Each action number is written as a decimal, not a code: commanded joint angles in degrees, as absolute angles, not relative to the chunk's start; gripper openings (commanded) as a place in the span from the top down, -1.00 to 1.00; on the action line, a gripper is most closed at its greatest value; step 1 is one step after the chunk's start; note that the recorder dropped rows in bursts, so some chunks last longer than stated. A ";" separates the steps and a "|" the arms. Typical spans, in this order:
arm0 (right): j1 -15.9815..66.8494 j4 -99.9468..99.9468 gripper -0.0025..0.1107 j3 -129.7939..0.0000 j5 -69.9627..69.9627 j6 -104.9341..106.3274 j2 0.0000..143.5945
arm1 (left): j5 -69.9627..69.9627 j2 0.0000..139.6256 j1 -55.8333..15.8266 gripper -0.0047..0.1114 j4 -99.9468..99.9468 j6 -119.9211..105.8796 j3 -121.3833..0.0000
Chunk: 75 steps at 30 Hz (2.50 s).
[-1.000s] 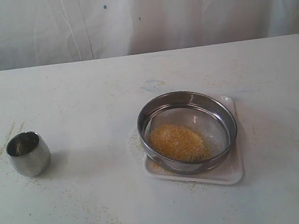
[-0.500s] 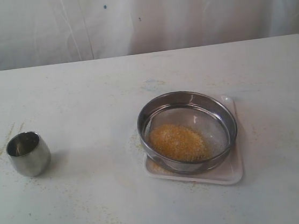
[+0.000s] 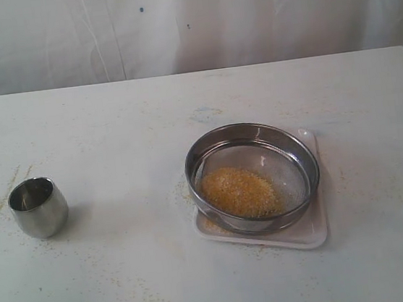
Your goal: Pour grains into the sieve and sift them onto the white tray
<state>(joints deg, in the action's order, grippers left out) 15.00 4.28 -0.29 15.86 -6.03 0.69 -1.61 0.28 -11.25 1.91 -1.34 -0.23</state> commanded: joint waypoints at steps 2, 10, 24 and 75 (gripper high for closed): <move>15.31 4.21 0.96 0.00 15.38 -6.03 0.55 | -1.36 0.00 -5.33 0.92 1.34 -1.54 0.00; 15.31 5.91 0.96 0.00 13.01 -7.97 0.55 | -1.36 0.00 -4.70 0.92 1.34 -1.54 0.00; 15.48 16.37 0.96 -4.33 5.85 -19.10 1.56 | -1.36 0.00 -4.70 0.92 1.34 -1.54 0.00; 13.65 10.32 -0.12 -82.78 43.36 23.18 117.18 | -1.36 0.00 -4.70 0.92 1.34 -1.54 0.00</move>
